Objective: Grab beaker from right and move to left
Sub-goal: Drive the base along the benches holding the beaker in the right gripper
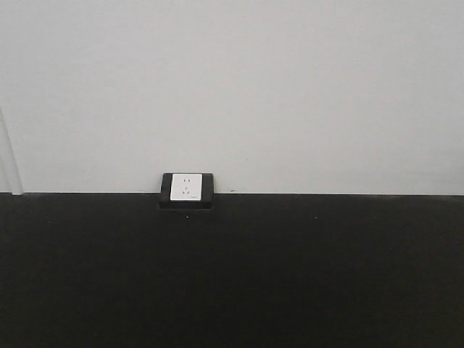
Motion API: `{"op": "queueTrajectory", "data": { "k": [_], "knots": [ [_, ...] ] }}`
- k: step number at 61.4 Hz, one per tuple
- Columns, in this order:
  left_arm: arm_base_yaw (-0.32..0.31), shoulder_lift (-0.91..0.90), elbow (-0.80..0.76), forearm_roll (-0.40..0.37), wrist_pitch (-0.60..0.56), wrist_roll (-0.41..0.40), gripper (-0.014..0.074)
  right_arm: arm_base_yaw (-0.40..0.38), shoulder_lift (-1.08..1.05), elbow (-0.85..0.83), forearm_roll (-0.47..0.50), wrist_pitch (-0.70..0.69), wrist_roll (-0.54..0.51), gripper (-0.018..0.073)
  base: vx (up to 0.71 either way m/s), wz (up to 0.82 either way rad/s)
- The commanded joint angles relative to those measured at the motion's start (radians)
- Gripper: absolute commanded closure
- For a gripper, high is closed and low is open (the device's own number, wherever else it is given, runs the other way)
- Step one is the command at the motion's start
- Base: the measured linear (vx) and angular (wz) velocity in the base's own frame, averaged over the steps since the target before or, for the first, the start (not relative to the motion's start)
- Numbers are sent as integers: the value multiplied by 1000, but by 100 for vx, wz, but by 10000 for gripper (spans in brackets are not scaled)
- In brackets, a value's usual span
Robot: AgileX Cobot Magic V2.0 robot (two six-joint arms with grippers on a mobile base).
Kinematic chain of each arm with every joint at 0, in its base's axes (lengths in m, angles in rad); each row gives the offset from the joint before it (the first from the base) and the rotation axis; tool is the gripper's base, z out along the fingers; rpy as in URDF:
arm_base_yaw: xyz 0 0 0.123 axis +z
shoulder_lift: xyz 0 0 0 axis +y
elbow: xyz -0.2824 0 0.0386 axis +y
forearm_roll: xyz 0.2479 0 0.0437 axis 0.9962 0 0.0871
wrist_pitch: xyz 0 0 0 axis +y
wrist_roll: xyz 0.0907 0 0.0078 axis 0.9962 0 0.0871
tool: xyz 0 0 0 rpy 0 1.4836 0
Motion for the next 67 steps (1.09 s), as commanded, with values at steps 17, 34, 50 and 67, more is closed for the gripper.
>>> {"op": "queueTrajectory", "data": {
  "k": [17, 34, 50, 67],
  "knots": [
    [-6, -6, 19, 0, -77, -1, 603, -4, -1, -31, -12, -85, -3, 563, -4, 19],
    [-6, -6, 19, 0, -77, -1, 603, -4, -2, -31, -12, -85, -3, 563, -6, 44],
    [-6, -6, 19, 0, -77, -1, 603, -4, -2, -31, -12, -85, -3, 563, -7, 61],
    [-6, -6, 19, 0, -77, -1, 603, -4, -2, -31, -12, -85, -3, 563, -7, 66]
  ]
}}
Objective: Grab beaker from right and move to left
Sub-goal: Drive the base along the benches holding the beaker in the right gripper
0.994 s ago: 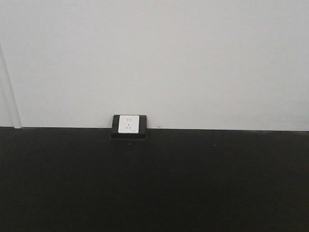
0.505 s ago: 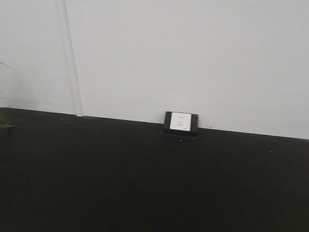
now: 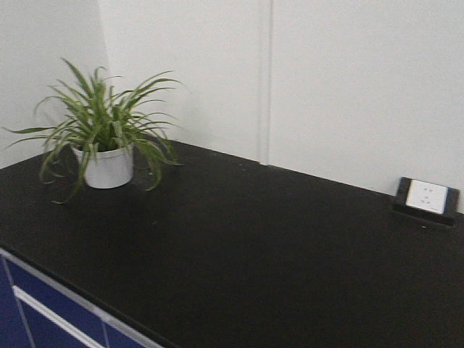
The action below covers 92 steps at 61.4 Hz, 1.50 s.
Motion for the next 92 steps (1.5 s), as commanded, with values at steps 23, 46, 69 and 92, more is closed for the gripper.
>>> {"op": "queueTrajectory", "data": {
  "k": [23, 46, 69, 92],
  "knots": [
    [-6, -6, 19, 0, -77, -1, 603, -4, -2, -31, -12, -85, -3, 563, -8, 71],
    [-6, -6, 19, 0, -77, -1, 603, -4, -2, -31, -12, -85, -3, 563, -9, 77],
    [-6, -6, 19, 0, -77, -1, 603, -4, -2, -31, -12, -85, -3, 563, -3, 63],
    [-6, -6, 19, 0, -77, -1, 603, -4, -2, -31, -12, -85, -3, 563, 5, 58]
  ]
}}
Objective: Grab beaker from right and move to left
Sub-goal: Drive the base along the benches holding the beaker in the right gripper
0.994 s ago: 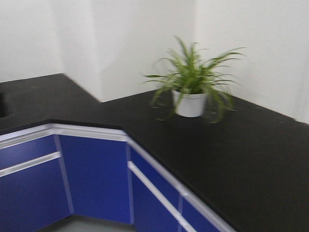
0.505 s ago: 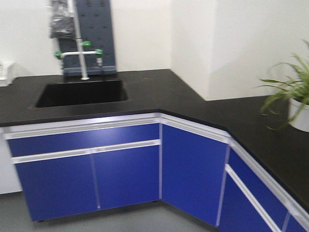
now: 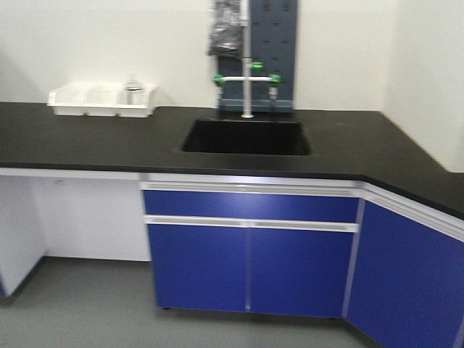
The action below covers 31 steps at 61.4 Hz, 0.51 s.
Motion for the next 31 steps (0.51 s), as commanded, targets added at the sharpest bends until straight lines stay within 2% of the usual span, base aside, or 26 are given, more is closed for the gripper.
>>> {"op": "queueTrajectory", "data": {
  "k": [1, 31],
  "knots": [
    [-6, -6, 19, 0, -77, -1, 603, -4, -2, -31, -12, -85, -3, 563, 11, 67],
    [-6, -6, 19, 0, -77, -1, 603, -4, -2, -31, -12, -85, -3, 563, 18, 67]
  ]
}}
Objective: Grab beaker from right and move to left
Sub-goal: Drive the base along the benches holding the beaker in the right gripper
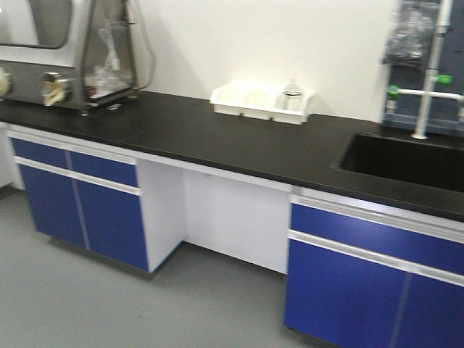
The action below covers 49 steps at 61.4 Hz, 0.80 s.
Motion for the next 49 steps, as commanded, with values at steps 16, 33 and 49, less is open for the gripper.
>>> {"op": "queueTrajectory", "data": {
  "k": [16, 33, 49],
  "knots": [
    [-6, -6, 19, 0, -77, -1, 603, -4, -2, -31, -12, -85, -3, 563, 27, 50],
    [-6, -6, 19, 0, -77, -1, 603, -4, -2, -31, -12, -85, -3, 563, 33, 37],
    [-6, -6, 19, 0, -77, -1, 603, -4, -2, -31, -12, -85, -3, 563, 38, 31]
  ]
}}
